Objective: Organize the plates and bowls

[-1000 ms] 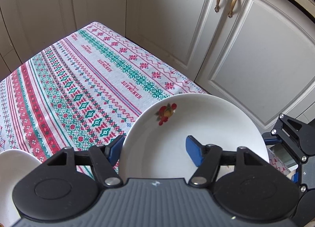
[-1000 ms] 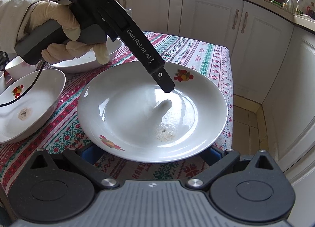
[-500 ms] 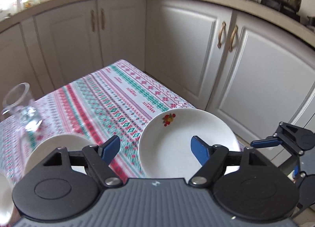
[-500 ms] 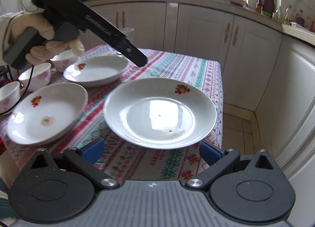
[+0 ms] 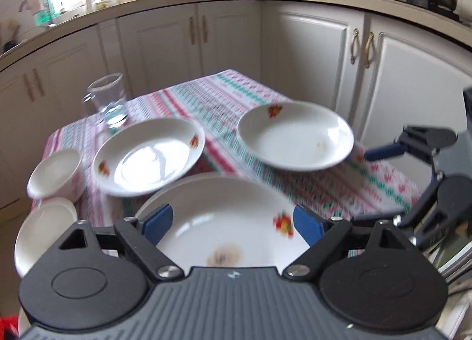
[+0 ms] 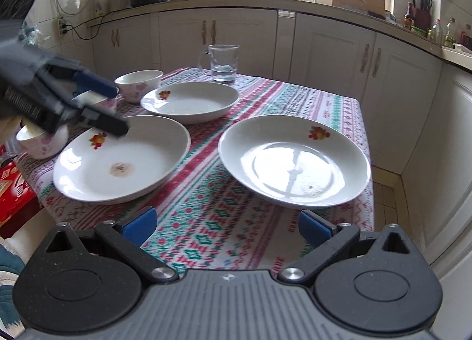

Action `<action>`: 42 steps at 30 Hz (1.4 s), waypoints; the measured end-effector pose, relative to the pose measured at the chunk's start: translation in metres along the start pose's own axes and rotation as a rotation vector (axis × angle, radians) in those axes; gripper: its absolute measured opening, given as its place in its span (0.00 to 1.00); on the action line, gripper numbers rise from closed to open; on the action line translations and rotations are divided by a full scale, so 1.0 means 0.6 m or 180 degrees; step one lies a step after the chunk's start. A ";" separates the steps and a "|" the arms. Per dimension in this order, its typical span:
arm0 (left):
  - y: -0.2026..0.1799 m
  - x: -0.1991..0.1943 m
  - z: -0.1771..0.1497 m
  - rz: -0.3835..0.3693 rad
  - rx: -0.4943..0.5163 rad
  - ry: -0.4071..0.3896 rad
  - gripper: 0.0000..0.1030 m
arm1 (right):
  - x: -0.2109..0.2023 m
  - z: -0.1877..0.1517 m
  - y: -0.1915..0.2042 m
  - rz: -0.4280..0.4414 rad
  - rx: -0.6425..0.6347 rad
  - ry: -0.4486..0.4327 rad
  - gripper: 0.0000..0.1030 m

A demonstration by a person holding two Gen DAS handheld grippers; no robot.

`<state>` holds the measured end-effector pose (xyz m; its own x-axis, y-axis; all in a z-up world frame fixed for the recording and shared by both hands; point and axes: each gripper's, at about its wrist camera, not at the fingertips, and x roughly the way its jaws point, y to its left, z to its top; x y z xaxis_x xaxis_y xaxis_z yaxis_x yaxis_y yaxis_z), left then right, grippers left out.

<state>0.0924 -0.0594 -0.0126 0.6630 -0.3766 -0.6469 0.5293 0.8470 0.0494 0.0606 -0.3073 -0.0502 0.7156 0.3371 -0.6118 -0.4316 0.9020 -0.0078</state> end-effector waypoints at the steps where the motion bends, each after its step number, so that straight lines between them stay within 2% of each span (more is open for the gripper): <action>1: -0.001 -0.005 -0.013 0.0011 -0.0021 0.0009 0.86 | 0.000 0.001 0.004 0.0008 -0.0014 0.0005 1.00; 6: -0.008 -0.030 -0.066 0.0248 0.0014 0.0063 0.87 | -0.004 0.005 0.023 0.0065 -0.0101 -0.0002 1.00; 15: 0.023 -0.041 -0.125 0.0246 -0.0351 0.0297 0.88 | -0.005 0.017 0.051 0.0178 -0.0301 -0.0007 1.00; 24: 0.027 0.002 -0.139 0.0181 -0.0428 0.0452 0.88 | 0.002 0.025 0.062 0.0300 -0.0402 0.0042 1.00; 27: 0.030 0.008 -0.140 0.0142 -0.0497 0.0445 0.93 | 0.007 0.026 0.062 0.0345 -0.0421 0.0068 1.00; 30: 0.028 0.014 -0.140 0.0136 -0.0490 0.0444 0.99 | 0.016 0.031 0.062 0.0429 -0.0419 0.0113 1.00; 36: 0.025 0.017 -0.139 0.0170 -0.0530 0.0425 1.00 | 0.049 0.038 0.069 0.0668 -0.0483 0.0273 1.00; 42: 0.021 0.017 -0.139 0.0235 -0.0589 0.0401 1.00 | 0.077 0.057 0.070 0.0909 -0.0379 0.0390 1.00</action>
<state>0.0614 -0.0211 -0.0820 0.6188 -0.2711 -0.7373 0.3681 0.9292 -0.0327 0.0941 -0.2445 -0.0515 0.4881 0.5303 -0.6932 -0.6716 0.7355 0.0898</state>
